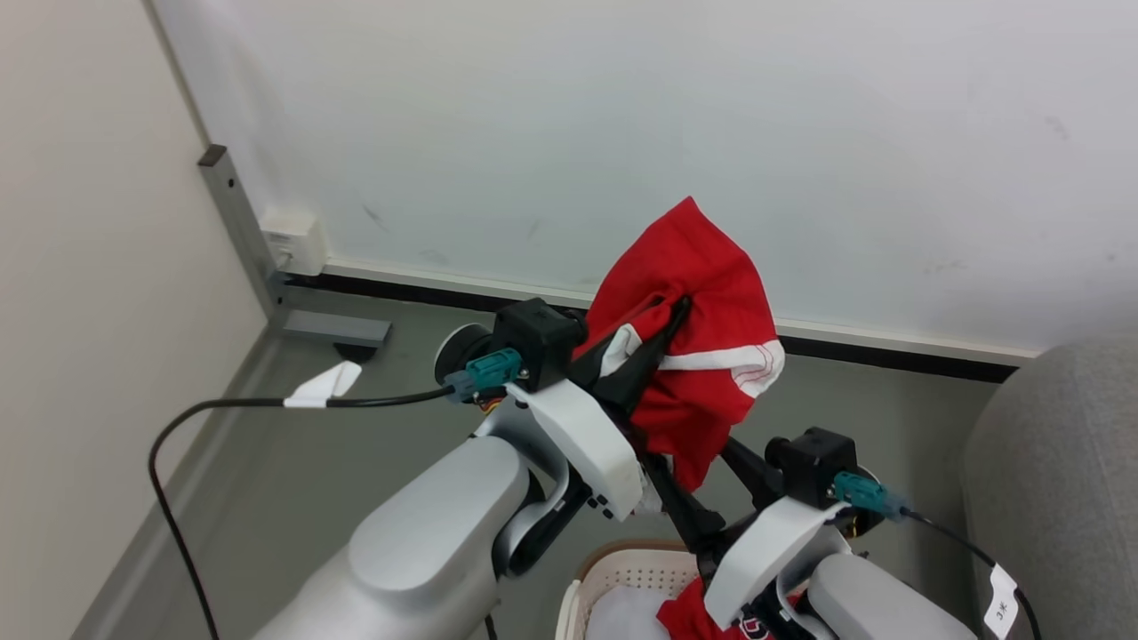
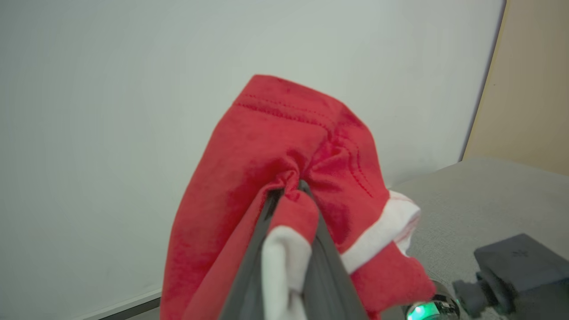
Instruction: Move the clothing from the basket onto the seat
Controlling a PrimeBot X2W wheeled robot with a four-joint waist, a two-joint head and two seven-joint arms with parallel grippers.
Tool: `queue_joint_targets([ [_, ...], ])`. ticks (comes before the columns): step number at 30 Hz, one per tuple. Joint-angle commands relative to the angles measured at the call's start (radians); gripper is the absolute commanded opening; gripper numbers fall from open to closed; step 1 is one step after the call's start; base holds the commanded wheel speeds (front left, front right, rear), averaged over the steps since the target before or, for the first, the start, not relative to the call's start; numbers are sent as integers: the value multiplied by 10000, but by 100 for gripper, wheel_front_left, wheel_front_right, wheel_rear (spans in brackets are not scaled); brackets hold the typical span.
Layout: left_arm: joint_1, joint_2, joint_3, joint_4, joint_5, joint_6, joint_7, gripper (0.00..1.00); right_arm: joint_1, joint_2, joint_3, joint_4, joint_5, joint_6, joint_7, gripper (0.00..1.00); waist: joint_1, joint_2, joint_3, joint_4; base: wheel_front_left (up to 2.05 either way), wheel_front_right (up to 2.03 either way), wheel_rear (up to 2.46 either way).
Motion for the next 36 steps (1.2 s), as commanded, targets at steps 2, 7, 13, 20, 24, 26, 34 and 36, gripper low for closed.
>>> queue_joint_targets([
  [2, -45, -17, -47, 27, -1, -13, 33, 0, -211, -1, 34, 70, 80, -21, 8, 100, -1, 0, -49, 162, 0, 0, 0],
  [7, 17, -62, -141, 124, -48, -37, 41, 0, -307, 62, 238, 214, 236, -21, 8, 24, -1, 0, -158, 439, 0, 0, 0],
  [13, 104, 1, -180, 148, -113, 11, 50, 0, -149, -17, 643, 178, 631, -21, 8, 0, -1, 0, -244, 527, 0, 0, 0],
  [20, 313, 136, -149, 143, -203, 165, 25, 0, 393, -235, -325, -405, 663, -21, 9, 0, -1, 0, -278, 292, 0, 0, 0],
  [24, 644, 152, -211, 133, -305, 250, 49, 11, 834, -375, -1034, -1041, 788, -21, 9, 0, -1, 0, -225, 7, 0, 0, 0],
  [26, 777, 165, -230, 101, -303, 288, 30, 78, 1039, -503, -1342, -1360, 716, -21, 9, 0, -1, 0, -177, -168, 0, 0, 0],
  [34, 1065, 283, -241, -372, -293, 505, -57, 100, 1553, -1038, -3096, -2248, 23, -21, 7, 0, -1, 0, 94, -1075, 0, 0, 0],
  [36, 1107, 313, -273, -504, -270, 531, -74, 100, 1596, -1207, -3521, -2415, -194, -21, 9, 0, -1, 0, 170, -1360, 0, 0, 0],
])
